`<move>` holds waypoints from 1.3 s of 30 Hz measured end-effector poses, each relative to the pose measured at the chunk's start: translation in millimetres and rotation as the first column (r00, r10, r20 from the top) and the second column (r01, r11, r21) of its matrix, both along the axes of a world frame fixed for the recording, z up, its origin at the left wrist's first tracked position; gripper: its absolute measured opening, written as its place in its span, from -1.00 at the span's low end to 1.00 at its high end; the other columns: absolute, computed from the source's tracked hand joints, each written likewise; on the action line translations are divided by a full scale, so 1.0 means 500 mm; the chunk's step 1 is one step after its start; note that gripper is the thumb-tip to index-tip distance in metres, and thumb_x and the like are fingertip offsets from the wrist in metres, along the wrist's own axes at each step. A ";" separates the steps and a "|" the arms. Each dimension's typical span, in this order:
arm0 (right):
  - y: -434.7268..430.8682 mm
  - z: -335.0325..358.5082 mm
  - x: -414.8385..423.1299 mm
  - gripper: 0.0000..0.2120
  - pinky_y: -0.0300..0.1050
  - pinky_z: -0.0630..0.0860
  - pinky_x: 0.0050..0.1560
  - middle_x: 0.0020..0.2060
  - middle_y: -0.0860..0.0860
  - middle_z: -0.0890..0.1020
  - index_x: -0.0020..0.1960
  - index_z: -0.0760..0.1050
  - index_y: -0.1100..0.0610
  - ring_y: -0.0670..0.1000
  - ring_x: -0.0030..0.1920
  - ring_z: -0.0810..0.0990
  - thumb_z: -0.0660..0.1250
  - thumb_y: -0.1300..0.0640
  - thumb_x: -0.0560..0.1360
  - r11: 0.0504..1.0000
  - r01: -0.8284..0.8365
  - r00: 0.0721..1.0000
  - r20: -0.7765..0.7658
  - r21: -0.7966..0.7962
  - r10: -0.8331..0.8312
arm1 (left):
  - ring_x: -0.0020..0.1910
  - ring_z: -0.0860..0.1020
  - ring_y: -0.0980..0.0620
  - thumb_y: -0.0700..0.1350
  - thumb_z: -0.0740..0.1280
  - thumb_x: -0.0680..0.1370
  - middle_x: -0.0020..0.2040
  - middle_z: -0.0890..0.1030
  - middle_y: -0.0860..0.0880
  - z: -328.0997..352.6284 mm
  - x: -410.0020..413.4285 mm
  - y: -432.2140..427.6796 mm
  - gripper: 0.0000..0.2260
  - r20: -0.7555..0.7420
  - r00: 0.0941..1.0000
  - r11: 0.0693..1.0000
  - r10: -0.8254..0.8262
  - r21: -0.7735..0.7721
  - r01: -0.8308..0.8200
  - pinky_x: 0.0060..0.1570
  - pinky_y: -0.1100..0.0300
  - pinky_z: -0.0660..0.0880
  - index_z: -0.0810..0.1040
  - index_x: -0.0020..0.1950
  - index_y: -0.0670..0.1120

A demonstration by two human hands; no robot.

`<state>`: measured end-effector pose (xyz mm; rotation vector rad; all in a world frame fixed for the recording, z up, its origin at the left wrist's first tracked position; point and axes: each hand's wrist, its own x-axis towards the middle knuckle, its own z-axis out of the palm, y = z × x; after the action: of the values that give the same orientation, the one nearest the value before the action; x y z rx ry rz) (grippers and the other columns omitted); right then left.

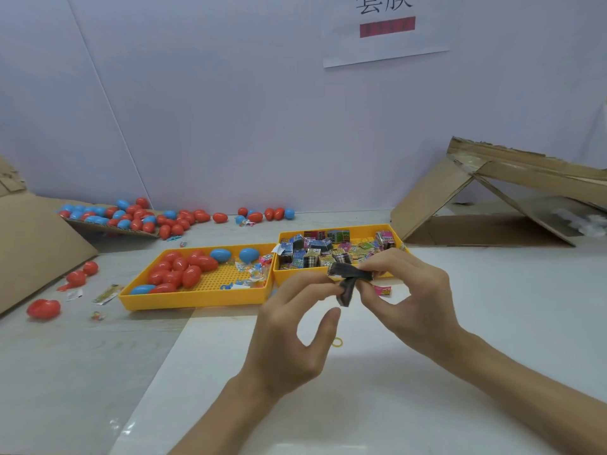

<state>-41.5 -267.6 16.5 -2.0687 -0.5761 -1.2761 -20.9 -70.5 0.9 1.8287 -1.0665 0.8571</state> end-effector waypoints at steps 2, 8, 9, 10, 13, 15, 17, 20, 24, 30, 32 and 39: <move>0.002 0.001 -0.001 -0.86 -0.39 0.52 -0.07 -0.19 0.03 0.68 -0.06 0.64 0.25 -0.11 -0.16 0.57 0.47 0.27 0.38 0.999 -0.020 0.999 -0.026 0.030 0.021 | 0.16 0.58 0.07 -0.18 0.36 0.54 0.11 0.64 -0.03 -0.001 0.001 -0.001 -0.82 0.025 1.000 1.000 0.000 0.008 0.000 0.05 0.30 0.48 0.66 0.10 -0.19; 0.005 0.002 -0.003 -0.85 -0.42 0.50 -0.06 -0.18 0.00 0.68 -0.04 0.64 0.22 -0.12 -0.16 0.58 0.48 0.25 0.39 0.994 -0.048 0.996 -0.074 0.098 0.055 | 0.21 0.60 0.11 -0.17 0.38 0.54 0.15 0.67 0.00 -0.003 0.000 -0.001 -0.85 0.048 0.999 1.000 0.011 -0.005 -0.011 0.07 0.27 0.54 0.68 0.06 -0.16; 0.004 0.002 -0.002 -0.85 -0.40 0.51 -0.07 -0.18 -0.03 0.67 -0.05 0.64 0.21 -0.13 -0.16 0.59 0.48 0.25 0.39 0.992 -0.047 0.995 -0.082 0.116 0.057 | 0.20 0.60 0.11 -0.17 0.38 0.54 0.14 0.67 0.01 -0.004 -0.001 -0.002 -0.88 0.058 0.998 1.000 0.015 -0.004 -0.015 0.08 0.24 0.55 0.68 0.01 -0.16; 0.003 0.003 -0.001 -0.86 -0.38 0.51 -0.08 -0.19 -0.07 0.66 -0.05 0.64 0.18 -0.13 -0.16 0.60 0.48 0.24 0.39 0.990 -0.047 0.994 -0.091 0.135 0.060 | 0.19 0.61 0.10 -0.17 0.38 0.54 0.13 0.67 0.01 -0.004 -0.001 -0.003 -0.90 0.064 0.998 1.000 0.018 -0.001 -0.018 0.09 0.21 0.56 0.68 -0.03 -0.15; 0.004 0.005 0.000 -0.84 -0.29 0.56 -0.09 -0.18 -0.16 0.66 -0.05 0.63 0.07 -0.10 -0.17 0.64 0.46 0.23 0.40 0.973 -0.091 0.984 -0.132 0.213 0.121 | 0.15 0.61 0.13 -0.15 0.38 0.54 0.13 0.67 0.03 -0.004 -0.004 -0.005 -0.91 0.040 0.999 1.000 0.005 0.011 -0.005 0.03 0.25 0.54 0.66 -0.03 -0.13; 0.005 0.004 0.001 -0.81 -0.28 0.58 -0.09 -0.17 -0.17 0.67 -0.03 0.61 -0.04 -0.07 -0.16 0.66 0.46 0.21 0.41 0.956 -0.126 0.970 -0.170 0.264 0.175 | 0.14 0.60 0.15 -0.15 0.37 0.54 0.13 0.67 0.07 -0.003 -0.006 -0.003 -0.88 -0.010 1.000 1.000 -0.017 0.011 0.017 0.00 0.28 0.53 0.66 0.03 -0.11; 0.007 -0.001 0.003 -0.75 -0.29 0.59 -0.09 -0.18 -0.16 0.68 -0.02 0.59 -0.11 -0.06 -0.14 0.67 0.46 0.22 0.43 0.939 -0.152 0.951 -0.212 0.309 0.224 | 0.09 0.62 0.10 -0.14 0.34 0.54 0.15 0.66 0.12 -0.001 -0.010 -0.001 -0.80 -0.092 0.993 0.998 -0.069 -0.005 0.069 -0.06 0.28 0.53 0.64 0.13 -0.08; 0.005 -0.008 0.009 -0.65 -0.28 0.60 -0.08 -0.16 -0.12 0.70 -0.04 0.61 -0.07 -0.06 -0.14 0.69 0.48 0.39 0.45 0.890 -0.190 0.915 -0.253 0.414 0.313 | 0.10 0.61 0.04 -0.09 0.27 0.56 0.19 0.63 0.20 0.004 -0.012 0.001 -0.68 -0.227 0.966 0.993 -0.121 -0.019 0.120 -0.03 0.27 0.51 0.60 0.29 -0.04; 0.002 -0.008 0.015 -0.69 -0.24 0.61 -0.07 -0.16 0.00 0.73 -0.07 0.65 0.02 -0.03 -0.14 0.71 0.44 0.44 0.46 0.809 -0.222 0.861 -0.281 0.544 0.424 | 0.23 0.53 -0.04 -0.01 0.24 0.57 0.28 0.55 0.15 0.007 -0.011 -0.004 -0.57 -0.357 0.922 0.986 -0.150 0.017 0.167 0.11 0.30 0.43 0.51 0.44 -0.01; 0.005 -0.009 0.018 -0.74 -0.22 0.61 -0.10 -0.17 0.06 0.73 -0.08 0.67 0.06 0.00 -0.12 0.72 0.42 0.42 0.48 0.756 -0.223 0.811 -0.313 0.615 0.494 | 0.40 0.41 0.00 -0.04 0.23 0.61 0.38 0.39 0.14 -0.001 -0.007 -0.008 -0.57 -0.300 0.949 0.978 -0.097 0.151 0.147 0.32 0.31 0.33 0.46 0.50 0.01; 0.005 -0.009 0.018 -0.73 -0.24 0.61 -0.11 -0.17 0.04 0.74 -0.09 0.67 0.05 -0.01 -0.13 0.72 0.42 0.42 0.48 0.765 -0.216 0.816 -0.319 0.606 0.483 | 0.43 0.39 0.03 -0.01 0.23 0.62 0.42 0.37 0.18 -0.003 -0.006 -0.008 -0.57 -0.256 0.966 0.974 -0.039 0.204 0.094 0.34 0.27 0.34 0.44 0.51 0.03; 0.008 -0.011 0.010 -0.74 -0.20 0.62 -0.09 -0.22 -0.08 0.72 -0.08 0.65 -0.01 -0.02 -0.17 0.71 0.48 0.36 0.46 0.883 -0.110 0.898 -0.335 0.456 0.285 | 0.39 0.45 0.14 0.00 0.35 0.58 0.40 0.48 0.23 -0.003 -0.004 -0.013 -0.60 -0.196 0.981 0.984 0.003 0.175 0.032 0.33 0.22 0.40 0.50 0.43 0.05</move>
<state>-36.4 -263.5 10.9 -1.7661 -0.2832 -0.7462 -22.7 -76.8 -0.8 2.0040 -1.0563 0.5739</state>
